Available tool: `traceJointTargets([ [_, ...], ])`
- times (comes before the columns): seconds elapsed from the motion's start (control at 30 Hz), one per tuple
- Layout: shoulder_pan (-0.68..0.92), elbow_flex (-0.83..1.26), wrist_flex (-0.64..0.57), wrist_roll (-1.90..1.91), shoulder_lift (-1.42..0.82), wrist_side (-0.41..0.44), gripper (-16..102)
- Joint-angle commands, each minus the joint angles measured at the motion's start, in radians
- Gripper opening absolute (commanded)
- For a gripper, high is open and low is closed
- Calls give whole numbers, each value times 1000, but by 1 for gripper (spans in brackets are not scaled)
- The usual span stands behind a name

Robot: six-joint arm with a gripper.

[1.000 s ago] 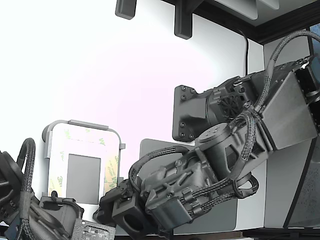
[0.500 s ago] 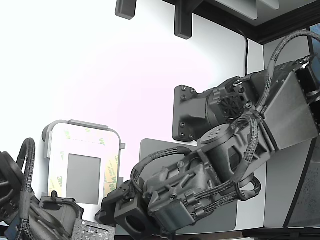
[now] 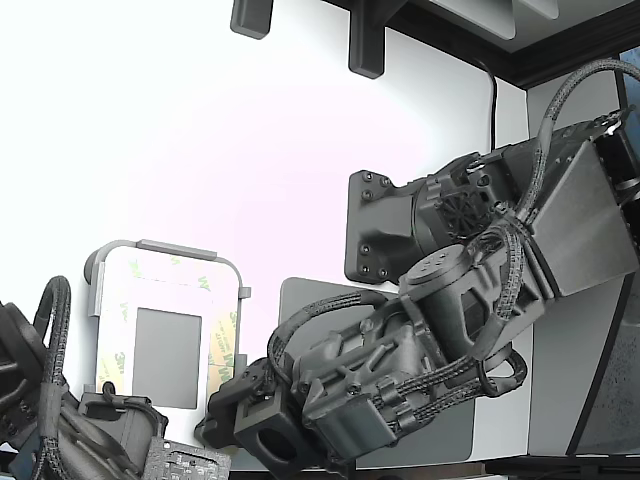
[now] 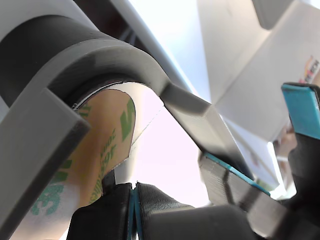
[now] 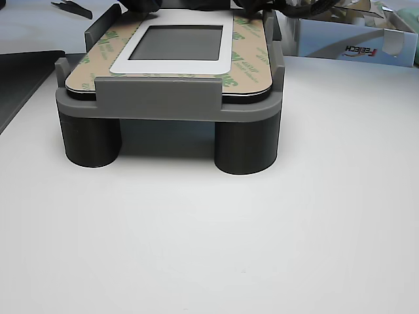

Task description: Peel off protective film from adhesive tape.

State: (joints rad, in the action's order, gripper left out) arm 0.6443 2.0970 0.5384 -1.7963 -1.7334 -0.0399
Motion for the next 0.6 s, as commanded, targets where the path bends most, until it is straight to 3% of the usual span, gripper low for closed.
traceJointTargets([
  [0.0, -6, -12, -12, -3, -29, 0, -9],
  [0.57, -17, 38, -61, -26, -37, 0, -11],
])
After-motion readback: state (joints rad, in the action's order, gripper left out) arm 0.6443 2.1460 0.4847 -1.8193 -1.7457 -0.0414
